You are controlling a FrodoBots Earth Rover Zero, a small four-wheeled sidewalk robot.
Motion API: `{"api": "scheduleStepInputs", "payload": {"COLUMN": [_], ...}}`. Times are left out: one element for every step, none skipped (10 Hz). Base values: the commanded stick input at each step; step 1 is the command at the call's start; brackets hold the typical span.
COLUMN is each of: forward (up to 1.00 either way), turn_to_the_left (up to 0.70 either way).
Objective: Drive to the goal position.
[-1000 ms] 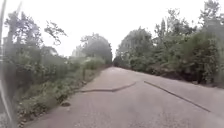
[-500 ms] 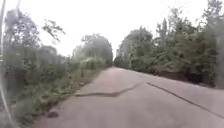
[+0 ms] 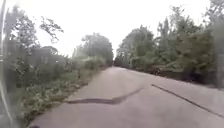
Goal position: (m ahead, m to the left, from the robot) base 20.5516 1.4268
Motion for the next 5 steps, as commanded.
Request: {"api": "scheduleStepInputs", "payload": {"forward": [0.7,0.7,0.7,0.7,0.7], "turn_to_the_left": [0.0,0.0,0.0,0.0,0.0]}}
